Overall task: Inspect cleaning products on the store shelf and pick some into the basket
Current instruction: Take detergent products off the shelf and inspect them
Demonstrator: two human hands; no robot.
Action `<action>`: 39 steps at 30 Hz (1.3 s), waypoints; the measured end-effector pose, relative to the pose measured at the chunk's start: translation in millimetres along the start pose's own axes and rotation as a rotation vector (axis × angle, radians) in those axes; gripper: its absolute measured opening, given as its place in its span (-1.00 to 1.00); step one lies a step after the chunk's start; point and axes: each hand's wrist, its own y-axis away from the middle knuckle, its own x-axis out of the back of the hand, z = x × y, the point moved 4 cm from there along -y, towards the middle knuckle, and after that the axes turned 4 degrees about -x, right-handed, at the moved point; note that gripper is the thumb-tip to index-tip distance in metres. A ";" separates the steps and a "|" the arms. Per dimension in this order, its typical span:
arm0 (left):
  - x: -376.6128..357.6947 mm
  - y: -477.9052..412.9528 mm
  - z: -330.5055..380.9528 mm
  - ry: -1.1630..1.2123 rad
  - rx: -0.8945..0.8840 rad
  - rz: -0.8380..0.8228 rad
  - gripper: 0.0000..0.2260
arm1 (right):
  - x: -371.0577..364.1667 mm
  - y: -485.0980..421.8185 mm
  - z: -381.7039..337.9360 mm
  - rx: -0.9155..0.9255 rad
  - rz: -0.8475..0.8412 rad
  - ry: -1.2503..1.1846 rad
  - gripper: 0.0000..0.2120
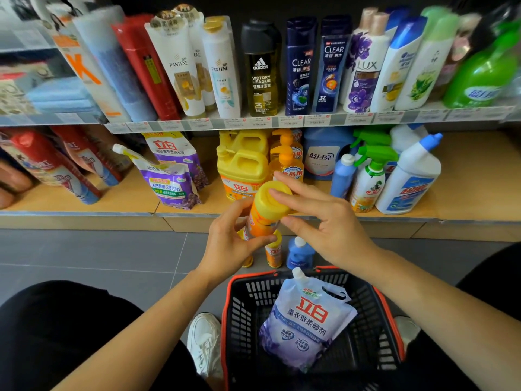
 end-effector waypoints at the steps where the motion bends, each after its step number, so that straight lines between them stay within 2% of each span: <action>1: -0.3 0.2 0.5 0.014 0.011 0.005 -0.43 | -0.8 0.2 -2.7 0.057 0.032 0.060 -0.61; 5: -1.2 1.1 1.8 0.049 0.029 0.003 -0.44 | -2.4 2.5 -8.3 0.238 0.109 0.234 -0.66; 10: -1.1 0.7 4.3 0.069 0.061 -0.017 -0.43 | 4.0 3.9 -12.2 0.306 0.216 0.276 -0.77; 12: -1.0 0.2 3.7 0.093 0.105 -0.049 -0.41 | 8.2 2.2 -11.3 0.224 0.271 0.196 -0.78; 15: -5.0 1.7 1.7 0.152 0.195 -0.129 -0.39 | 11.8 -0.8 -1.4 -0.036 0.277 -0.070 -0.66; 17: -8.9 3.1 1.5 0.197 0.236 -0.185 -0.39 | 13.8 -2.4 6.1 -0.158 0.275 -0.203 -0.66; 20: -12.3 4.5 2.2 0.281 0.276 -0.246 -0.44 | 16.9 -4.4 11.9 -0.193 0.280 -0.258 -0.78; 23: -14.1 4.4 4.3 0.334 0.299 -0.259 -0.47 | 18.9 -5.6 17.1 -0.210 0.271 -0.262 -0.81; 27: -14.5 2.9 4.6 0.388 0.322 -0.212 -0.49 | 15.6 -4.8 28.1 -0.340 0.167 -0.307 -0.66; 33: -8.5 -0.3 1.9 0.591 0.393 -0.077 -0.53 | -12.3 11.5 50.4 -0.664 -0.155 -0.303 -0.42; 37: -1.6 -3.7 -1.6 0.667 0.422 0.021 -0.60 | -27.2 22.7 54.3 -0.746 -0.252 -0.254 -0.36; 39: 0.6 -5.1 -1.6 0.694 0.426 0.058 -0.65 | -34.8 24.8 55.9 -0.753 -0.245 -0.244 -0.36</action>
